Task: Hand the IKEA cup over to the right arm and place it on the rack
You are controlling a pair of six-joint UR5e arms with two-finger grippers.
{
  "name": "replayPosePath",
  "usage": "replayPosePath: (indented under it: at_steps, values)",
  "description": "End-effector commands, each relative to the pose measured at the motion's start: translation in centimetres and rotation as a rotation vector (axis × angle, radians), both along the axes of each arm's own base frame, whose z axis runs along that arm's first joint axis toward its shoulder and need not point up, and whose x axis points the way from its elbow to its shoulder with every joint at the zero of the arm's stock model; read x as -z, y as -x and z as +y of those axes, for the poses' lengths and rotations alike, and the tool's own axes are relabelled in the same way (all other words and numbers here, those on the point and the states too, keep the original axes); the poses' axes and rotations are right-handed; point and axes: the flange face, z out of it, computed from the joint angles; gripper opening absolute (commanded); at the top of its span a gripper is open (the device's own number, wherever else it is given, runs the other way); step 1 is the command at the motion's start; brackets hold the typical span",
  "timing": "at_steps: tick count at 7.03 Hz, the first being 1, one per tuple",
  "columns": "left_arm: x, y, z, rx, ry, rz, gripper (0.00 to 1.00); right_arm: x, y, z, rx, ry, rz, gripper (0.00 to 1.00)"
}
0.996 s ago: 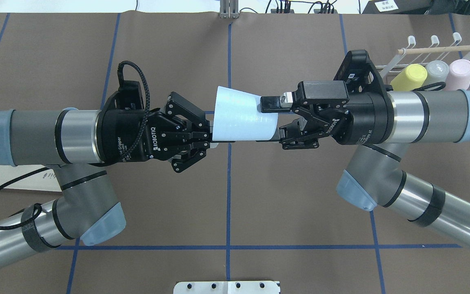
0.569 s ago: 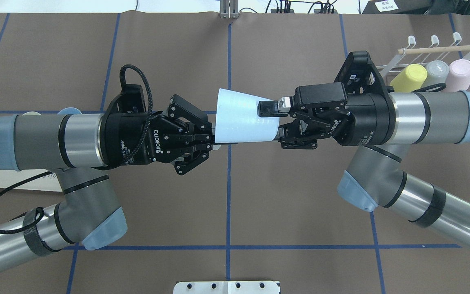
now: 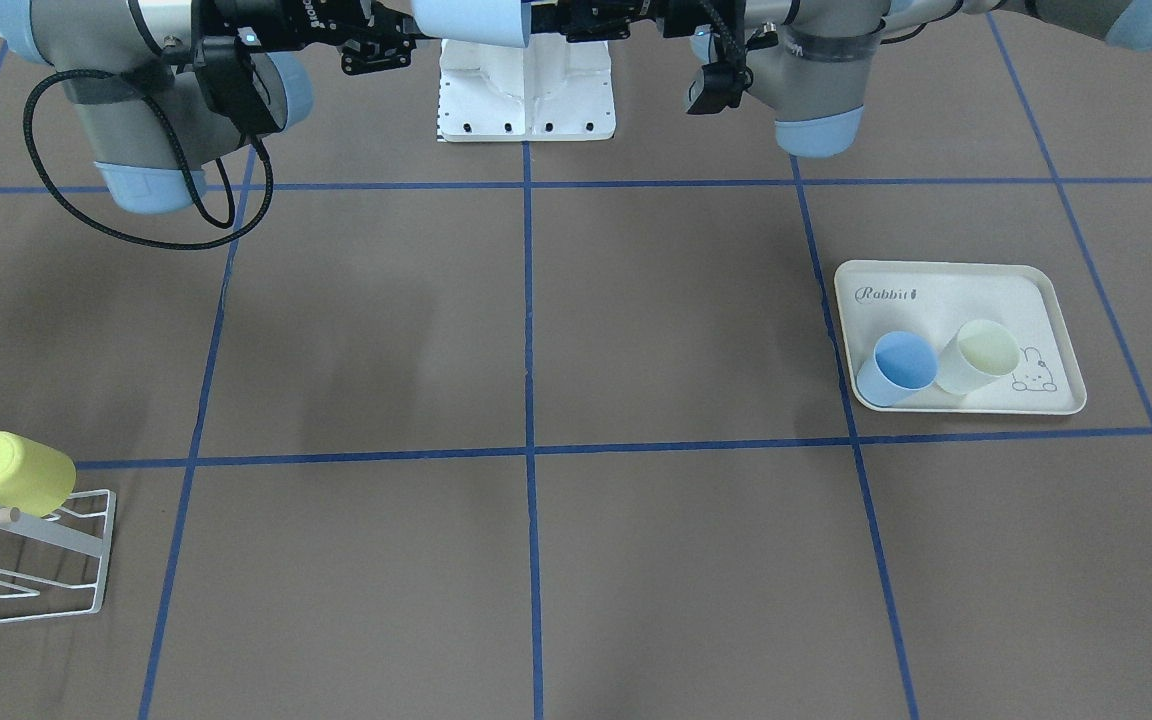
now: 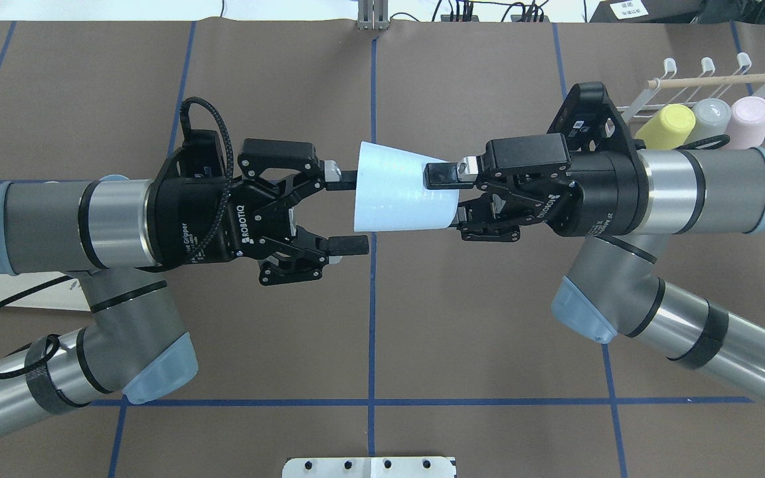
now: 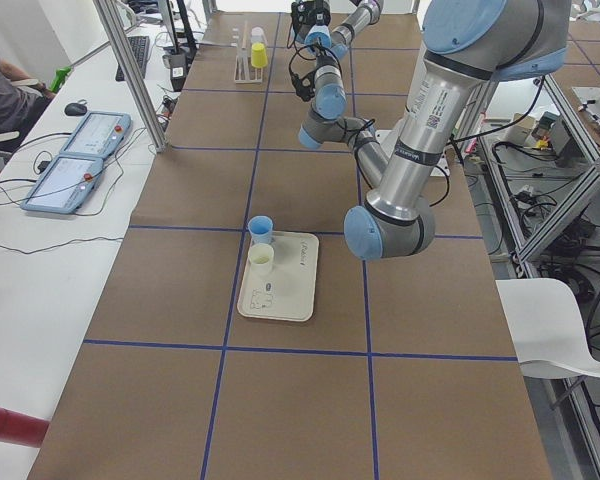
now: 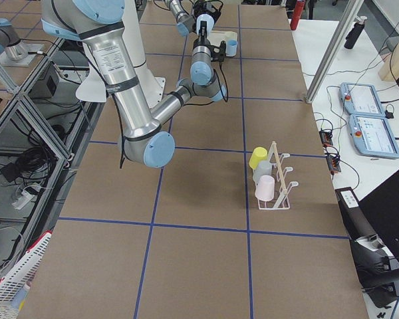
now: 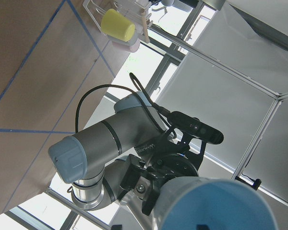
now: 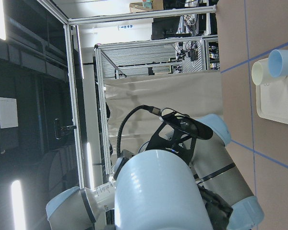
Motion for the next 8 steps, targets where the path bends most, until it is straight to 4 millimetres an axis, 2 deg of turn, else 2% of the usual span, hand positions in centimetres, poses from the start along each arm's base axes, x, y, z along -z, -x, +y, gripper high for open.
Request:
replayPosePath:
  at_steps: [1,2,4,5,6,7,8]
  values:
    - [-4.6,4.7,-4.4,0.128,0.055,-0.086,1.00,-1.8,-1.0,-1.7,-0.057,0.010,0.035,0.00]
    - [-6.6,5.8,-6.9,0.182,0.087,-0.145,1.00,-4.1,-0.4,-4.1,-0.144,-0.015,0.100,0.00]
    - [-11.2,6.7,-8.7,0.257,-0.045,-0.406,1.00,-8.3,1.3,-8.0,-0.292,-0.094,0.286,0.00]
    - [-12.9,7.5,-10.0,0.297,-0.045,-0.491,1.00,-9.2,0.1,-10.7,-0.347,-0.136,0.424,0.00]
    - [-13.5,7.2,-10.7,0.325,-0.074,-0.557,1.00,-8.8,-2.3,-13.6,-0.383,-0.163,0.549,0.00]
    - [-15.4,7.5,-11.1,0.347,-0.089,-0.623,1.00,-9.0,-5.2,-15.8,-0.407,-0.185,0.631,0.00]
    - [-18.9,8.1,-11.0,0.384,-0.157,-0.713,1.00,-9.2,-7.7,-17.3,-0.447,-0.173,0.681,0.00]
